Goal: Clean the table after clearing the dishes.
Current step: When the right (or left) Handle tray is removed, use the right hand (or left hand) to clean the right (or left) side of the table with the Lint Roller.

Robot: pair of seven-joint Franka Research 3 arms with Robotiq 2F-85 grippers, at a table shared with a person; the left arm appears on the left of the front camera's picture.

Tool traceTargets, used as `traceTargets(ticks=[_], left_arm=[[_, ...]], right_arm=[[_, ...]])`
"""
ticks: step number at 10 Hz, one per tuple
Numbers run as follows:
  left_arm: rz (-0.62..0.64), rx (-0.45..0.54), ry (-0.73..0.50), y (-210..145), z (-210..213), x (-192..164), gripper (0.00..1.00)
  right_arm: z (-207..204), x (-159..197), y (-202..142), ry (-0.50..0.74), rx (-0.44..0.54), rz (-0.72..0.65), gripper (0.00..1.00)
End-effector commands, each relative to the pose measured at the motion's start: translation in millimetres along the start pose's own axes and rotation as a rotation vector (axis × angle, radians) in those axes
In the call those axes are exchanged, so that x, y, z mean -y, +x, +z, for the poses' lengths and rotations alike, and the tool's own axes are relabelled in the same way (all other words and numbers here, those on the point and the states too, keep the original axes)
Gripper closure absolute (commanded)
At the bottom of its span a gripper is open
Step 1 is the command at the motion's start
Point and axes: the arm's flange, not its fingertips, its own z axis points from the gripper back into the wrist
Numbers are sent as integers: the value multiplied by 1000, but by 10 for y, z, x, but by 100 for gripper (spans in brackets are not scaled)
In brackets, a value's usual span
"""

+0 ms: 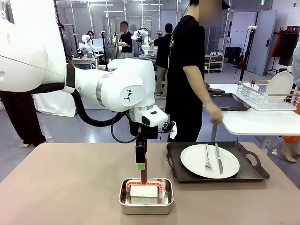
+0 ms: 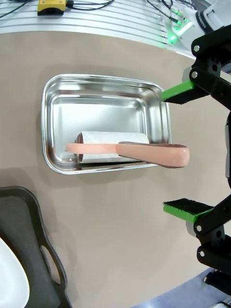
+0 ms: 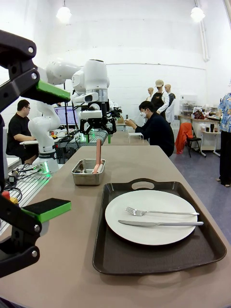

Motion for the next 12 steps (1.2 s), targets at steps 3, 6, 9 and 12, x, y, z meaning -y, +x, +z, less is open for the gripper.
traceTargets(ticks=[3,6,9,12], left_arm=[[6,-4,6,-4,12,1,0],[143,102,-96,-299,536,-137,0],[504,294,-348,-1550,1012,-409,0],[791,641,-569,-3292,1107,-378,0]], right_arm=[[-4,-28,-18,1,1,5,0],[-4,-28,-18,1,1,5,0],[-4,-28,-18,1,1,5,0],[-4,-28,-18,1,1,5,0]])
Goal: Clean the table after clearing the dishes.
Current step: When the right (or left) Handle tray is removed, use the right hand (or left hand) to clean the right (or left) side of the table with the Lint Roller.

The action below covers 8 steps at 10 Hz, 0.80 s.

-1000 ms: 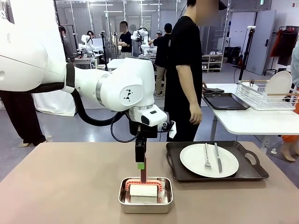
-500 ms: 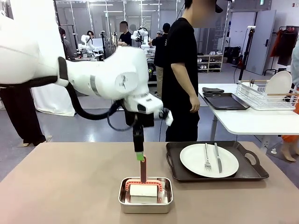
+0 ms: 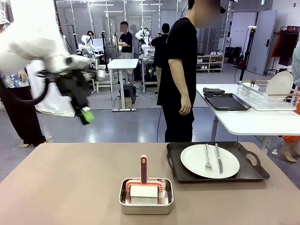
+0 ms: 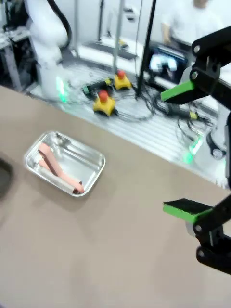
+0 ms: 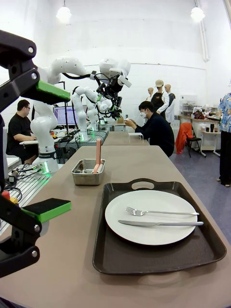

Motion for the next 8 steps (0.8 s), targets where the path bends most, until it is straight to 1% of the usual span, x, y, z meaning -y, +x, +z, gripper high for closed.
traceTargets(ticks=[1,2,3,5,6,8], left_arm=[[134,264,-149,-702,318,-365,0],[213,362,-186,-1133,473,-606,0],[292,438,-223,-1598,577,-868,0],[388,582,-298,-2372,642,-1261,0],[425,645,-335,-2720,615,-1434,0],[487,722,-387,-3336,545,-1717,0]], right_arm=[[-10,-26,-18,1,0,4,0],[-10,-26,-18,1,0,4,0],[-10,-26,-18,1,0,4,0],[-10,-26,-18,1,0,4,0],[-10,-26,-18,1,0,4,0],[-10,-26,-18,1,0,4,0]])
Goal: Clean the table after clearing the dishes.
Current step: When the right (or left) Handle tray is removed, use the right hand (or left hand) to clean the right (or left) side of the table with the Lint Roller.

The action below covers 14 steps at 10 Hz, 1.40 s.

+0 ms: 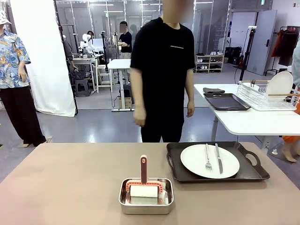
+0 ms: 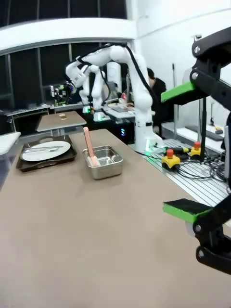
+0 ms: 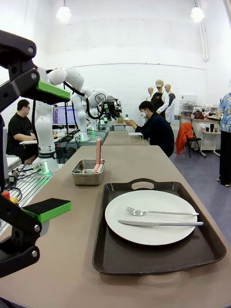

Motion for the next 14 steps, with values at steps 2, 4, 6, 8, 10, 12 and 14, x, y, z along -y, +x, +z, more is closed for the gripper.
traceTargets(ticks=[2,4,6,8,10,12,14], left_arm=[[19,35,-75,-135,275,-289,0],[56,31,-53,-60,278,-336,0],[48,36,-48,-228,249,-384,0],[48,36,-48,-228,249,-384,0],[48,36,-48,-228,249,-384,0],[48,36,-48,-228,249,-384,0],[48,36,-48,-228,249,-384,0]], right_arm=[[-12,-22,-20,2,0,3,0],[-12,-22,-20,2,0,3,0],[-12,-22,-20,2,0,3,0],[-12,-22,-20,2,0,3,0],[-12,-22,-20,2,0,3,0],[-12,-22,-20,2,0,3,0],[-12,-22,-20,2,0,3,0]])
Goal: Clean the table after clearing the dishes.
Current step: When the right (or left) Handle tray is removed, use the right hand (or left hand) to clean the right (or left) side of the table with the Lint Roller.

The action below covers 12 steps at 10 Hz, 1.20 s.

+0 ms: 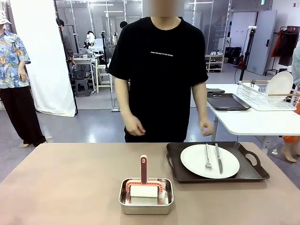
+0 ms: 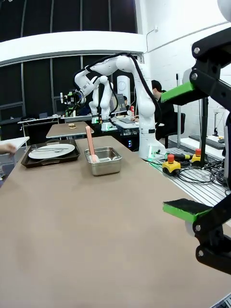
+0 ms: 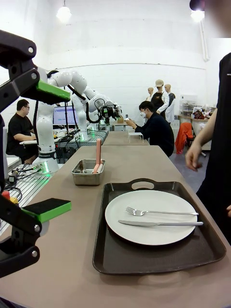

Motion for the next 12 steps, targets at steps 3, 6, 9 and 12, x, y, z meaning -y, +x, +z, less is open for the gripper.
traceTargets(ticks=[3,6,9,12], left_arm=[[-4,8,-3,-45,8,24,0],[-4,8,-3,-45,8,24,0],[-4,8,-3,-45,8,24,0],[-4,8,-3,-45,8,24,0]], right_arm=[[-10,-23,-21,2,0,4,0],[-10,-23,-21,2,0,4,0],[-10,-23,-21,2,0,4,0],[-10,-23,-21,2,0,4,0]])
